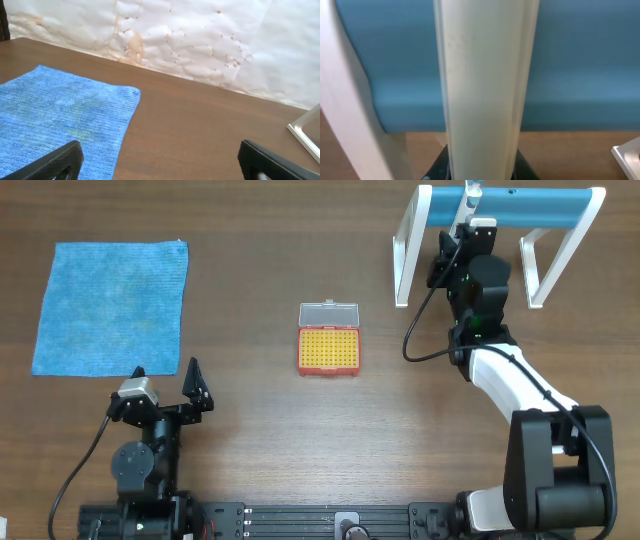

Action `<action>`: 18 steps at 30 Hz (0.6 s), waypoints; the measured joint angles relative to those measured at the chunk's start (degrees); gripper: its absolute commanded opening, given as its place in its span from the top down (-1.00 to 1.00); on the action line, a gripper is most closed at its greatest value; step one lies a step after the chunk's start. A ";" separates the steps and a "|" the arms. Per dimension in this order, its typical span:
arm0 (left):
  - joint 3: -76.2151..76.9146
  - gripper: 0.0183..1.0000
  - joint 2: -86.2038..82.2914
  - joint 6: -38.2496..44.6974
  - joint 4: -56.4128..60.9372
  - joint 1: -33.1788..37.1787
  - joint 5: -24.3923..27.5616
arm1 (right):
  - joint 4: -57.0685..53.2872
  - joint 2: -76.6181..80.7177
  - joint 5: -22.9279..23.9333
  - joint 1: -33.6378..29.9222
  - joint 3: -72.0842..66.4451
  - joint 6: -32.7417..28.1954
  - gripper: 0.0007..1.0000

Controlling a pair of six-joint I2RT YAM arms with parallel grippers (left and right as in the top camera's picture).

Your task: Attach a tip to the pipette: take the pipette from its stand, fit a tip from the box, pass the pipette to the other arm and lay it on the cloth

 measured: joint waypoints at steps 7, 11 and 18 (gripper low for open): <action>0.00 -0.99 0.00 0.00 0.00 0.00 0.00 | -0.22 -0.94 0.02 0.00 0.00 0.02 0.84; 0.00 -0.99 0.00 0.00 0.00 0.00 0.00 | -4.31 -2.67 0.02 0.00 0.04 0.02 0.84; 0.00 -0.99 0.00 0.00 0.00 0.00 0.00 | -5.97 -13.79 0.04 4.79 -2.47 0.02 0.84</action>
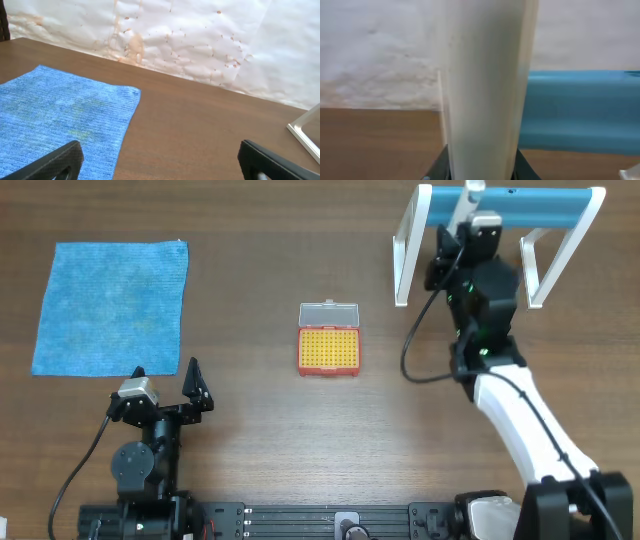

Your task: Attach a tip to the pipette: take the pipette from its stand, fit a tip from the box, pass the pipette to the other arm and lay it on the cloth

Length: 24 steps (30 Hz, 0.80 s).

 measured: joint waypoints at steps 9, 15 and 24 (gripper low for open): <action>0.00 -1.00 0.00 0.00 0.00 0.00 0.00 | 45.81 4.92 -1.07 24.06 -19.76 0.00 0.84; 0.00 -0.99 0.00 0.00 0.00 0.00 0.00 | 54.23 20.31 -1.11 27.43 -19.74 0.00 0.84; 0.00 -1.00 0.00 0.00 0.00 0.00 0.00 | 52.41 20.96 -1.09 27.45 -19.74 -3.08 0.83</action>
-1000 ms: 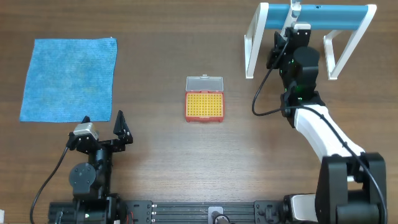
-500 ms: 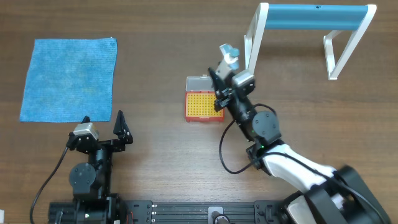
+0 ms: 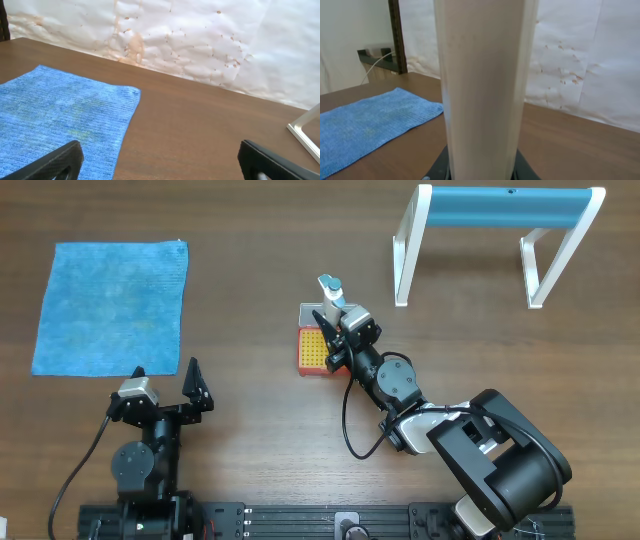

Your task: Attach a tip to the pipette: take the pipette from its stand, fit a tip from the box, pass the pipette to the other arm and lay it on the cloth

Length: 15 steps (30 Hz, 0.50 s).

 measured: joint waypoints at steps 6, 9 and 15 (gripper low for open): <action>0.00 -0.99 0.00 0.00 0.00 0.00 0.00 | -0.22 1.97 -1.42 0.26 0.00 -0.17 0.84; 0.00 -0.99 0.00 0.00 0.00 0.00 0.00 | -0.33 2.03 -1.97 0.39 0.00 -0.17 0.84; 0.00 -0.99 0.00 0.00 0.00 0.00 0.00 | -0.35 2.08 -1.97 0.37 0.00 -1.55 0.84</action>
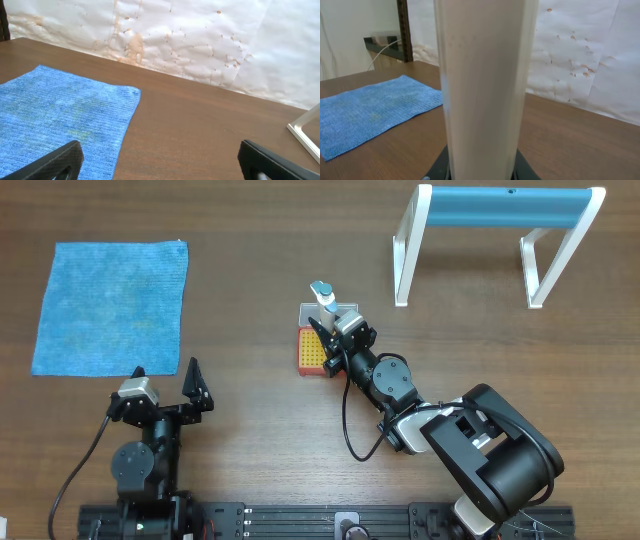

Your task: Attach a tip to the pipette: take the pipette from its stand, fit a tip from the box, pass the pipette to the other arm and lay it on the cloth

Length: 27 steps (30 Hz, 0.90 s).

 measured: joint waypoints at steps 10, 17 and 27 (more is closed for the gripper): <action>0.00 -0.99 0.00 0.00 0.00 0.00 0.00 | 0.00 0.00 0.00 0.00 0.00 -0.59 0.84; 0.00 -0.99 0.00 0.00 0.00 0.00 0.00 | 0.02 0.13 0.00 0.00 0.00 -0.59 0.85; 0.00 -0.99 0.00 0.00 0.00 0.00 0.00 | 0.07 1.29 0.00 0.00 0.00 -0.59 0.84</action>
